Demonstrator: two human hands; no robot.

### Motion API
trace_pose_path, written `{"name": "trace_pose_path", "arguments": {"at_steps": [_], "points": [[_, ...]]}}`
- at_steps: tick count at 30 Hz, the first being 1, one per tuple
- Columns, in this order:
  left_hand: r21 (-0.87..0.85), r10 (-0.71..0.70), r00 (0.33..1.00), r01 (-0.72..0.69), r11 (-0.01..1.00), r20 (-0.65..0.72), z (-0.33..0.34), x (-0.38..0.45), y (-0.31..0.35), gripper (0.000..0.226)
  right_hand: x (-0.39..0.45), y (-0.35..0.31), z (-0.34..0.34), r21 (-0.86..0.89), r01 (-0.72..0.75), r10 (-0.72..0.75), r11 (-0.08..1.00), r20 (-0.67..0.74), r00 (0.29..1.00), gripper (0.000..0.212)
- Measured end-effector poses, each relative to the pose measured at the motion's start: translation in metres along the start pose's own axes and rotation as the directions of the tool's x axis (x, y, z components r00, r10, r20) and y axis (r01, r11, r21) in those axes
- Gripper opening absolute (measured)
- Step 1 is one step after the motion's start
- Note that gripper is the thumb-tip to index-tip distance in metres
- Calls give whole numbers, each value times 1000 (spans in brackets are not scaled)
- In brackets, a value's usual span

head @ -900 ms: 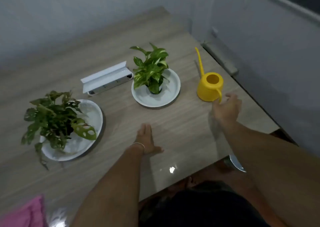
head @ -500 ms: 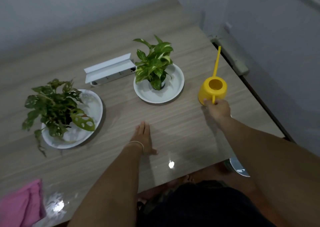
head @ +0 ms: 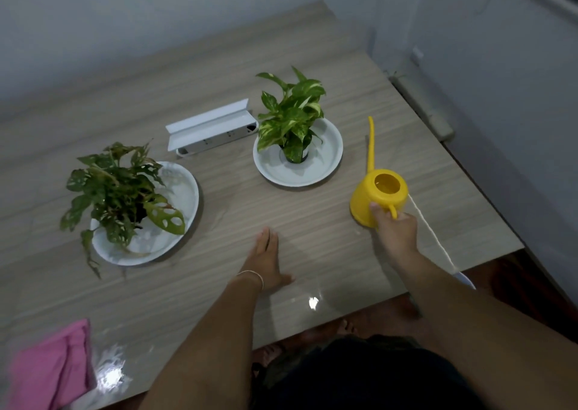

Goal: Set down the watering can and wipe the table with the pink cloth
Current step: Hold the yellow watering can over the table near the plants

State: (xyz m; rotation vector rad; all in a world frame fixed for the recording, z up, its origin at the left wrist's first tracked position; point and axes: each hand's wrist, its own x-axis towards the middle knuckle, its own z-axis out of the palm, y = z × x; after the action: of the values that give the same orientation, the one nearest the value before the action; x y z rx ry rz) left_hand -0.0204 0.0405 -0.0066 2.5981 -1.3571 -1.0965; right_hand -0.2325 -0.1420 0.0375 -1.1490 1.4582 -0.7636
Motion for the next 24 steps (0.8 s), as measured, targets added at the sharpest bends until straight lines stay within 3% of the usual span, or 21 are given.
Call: {"name": "trace_pose_path", "arguments": {"at_steps": [7,16,24], "points": [[69,63,998,-65,996,29,-8,7,-15,142,-34,-28,13,159,54,-52,986,-20,998,28],[89,63,997,-67,994,49,-11,18,-22,154,-60,-71,34,35,165,-167,986,39,985,58],[37,85,994,-88,995,69,-9,19,-29,152,-96,-96,47,51,185,-186,981,6,983,46]]}}
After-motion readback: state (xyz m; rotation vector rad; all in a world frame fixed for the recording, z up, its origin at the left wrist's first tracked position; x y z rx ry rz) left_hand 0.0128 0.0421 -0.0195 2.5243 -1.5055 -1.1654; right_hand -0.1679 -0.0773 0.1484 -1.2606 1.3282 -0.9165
